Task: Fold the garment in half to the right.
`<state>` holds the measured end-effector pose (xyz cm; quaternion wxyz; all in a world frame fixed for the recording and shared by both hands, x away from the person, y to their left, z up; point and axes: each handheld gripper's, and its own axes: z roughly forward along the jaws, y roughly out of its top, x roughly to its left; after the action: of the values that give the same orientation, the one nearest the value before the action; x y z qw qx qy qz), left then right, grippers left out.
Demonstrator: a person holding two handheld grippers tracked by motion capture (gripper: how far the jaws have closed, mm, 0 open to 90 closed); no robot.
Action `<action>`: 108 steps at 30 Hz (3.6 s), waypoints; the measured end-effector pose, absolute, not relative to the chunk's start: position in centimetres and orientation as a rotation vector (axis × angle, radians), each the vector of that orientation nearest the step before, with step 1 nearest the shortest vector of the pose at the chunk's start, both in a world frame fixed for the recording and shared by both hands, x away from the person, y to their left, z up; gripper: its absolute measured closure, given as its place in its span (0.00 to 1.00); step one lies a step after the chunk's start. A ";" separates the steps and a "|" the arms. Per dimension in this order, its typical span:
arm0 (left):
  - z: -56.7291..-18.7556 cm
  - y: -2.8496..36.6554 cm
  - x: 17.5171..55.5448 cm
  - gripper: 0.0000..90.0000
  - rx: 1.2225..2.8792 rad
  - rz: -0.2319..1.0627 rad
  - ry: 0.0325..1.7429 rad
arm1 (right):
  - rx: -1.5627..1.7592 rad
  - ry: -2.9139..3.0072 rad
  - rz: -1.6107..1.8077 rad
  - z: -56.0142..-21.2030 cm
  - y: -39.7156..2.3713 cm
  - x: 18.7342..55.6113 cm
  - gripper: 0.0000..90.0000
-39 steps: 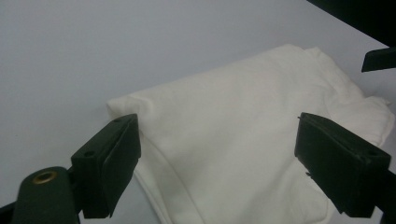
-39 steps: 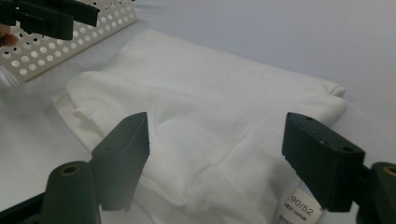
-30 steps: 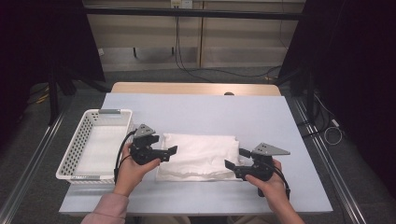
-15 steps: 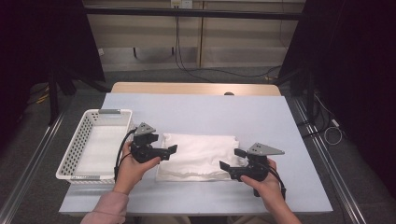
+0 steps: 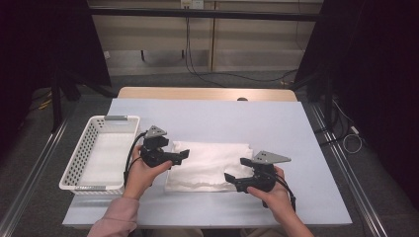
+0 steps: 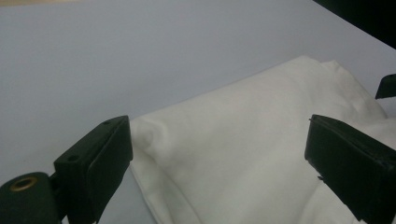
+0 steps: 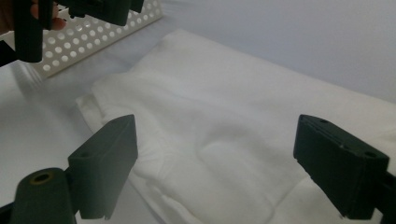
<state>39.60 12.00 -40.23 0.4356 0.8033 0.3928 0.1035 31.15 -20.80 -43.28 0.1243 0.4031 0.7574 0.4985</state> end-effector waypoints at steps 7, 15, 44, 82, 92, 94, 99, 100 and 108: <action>-40.3 11.3 40.1 0.08 1.975 0.243 0.986 | 1.150 2.224 1.482 -43.0 -20.1 31.1 0.13; -40.2 11.2 40.6 0.08 1.928 0.236 1.029 | 1.131 2.219 1.491 -42.7 -19.5 31.2 0.14; -40.2 11.6 42.7 0.08 1.974 0.273 1.045 | 1.020 2.303 1.487 -42.8 -15.1 31.7 0.17; -41.3 12.7 43.8 0.07 1.930 0.272 1.144 | 0.882 2.446 1.419 -44.0 -8.1 32.8 0.17; -41.3 13.1 43.7 0.07 1.916 0.263 1.152 | 0.810 2.505 1.380 -44.7 -6.0 33.3 0.23; -41.3 13.2 43.6 0.07 1.918 0.269 1.159 | 0.800 2.524 1.363 -45.0 -5.5 33.4 0.24; -41.4 13.2 43.6 0.07 1.929 0.264 1.159 | 0.785 2.576 1.317 -45.8 -4.7 33.7 0.29; -41.4 13.2 43.6 0.07 1.935 0.272 1.156 | 0.787 2.589 1.309 -45.9 -4.6 33.7 0.30; -42.3 12.5 43.7 0.11 1.951 0.266 1.167 | 0.727 2.557 1.210 -46.0 -4.1 33.3 0.60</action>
<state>43.71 12.51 -42.32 0.4136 0.7761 0.4641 0.1057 33.28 -4.13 -46.00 0.1104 0.2473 0.8702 0.4117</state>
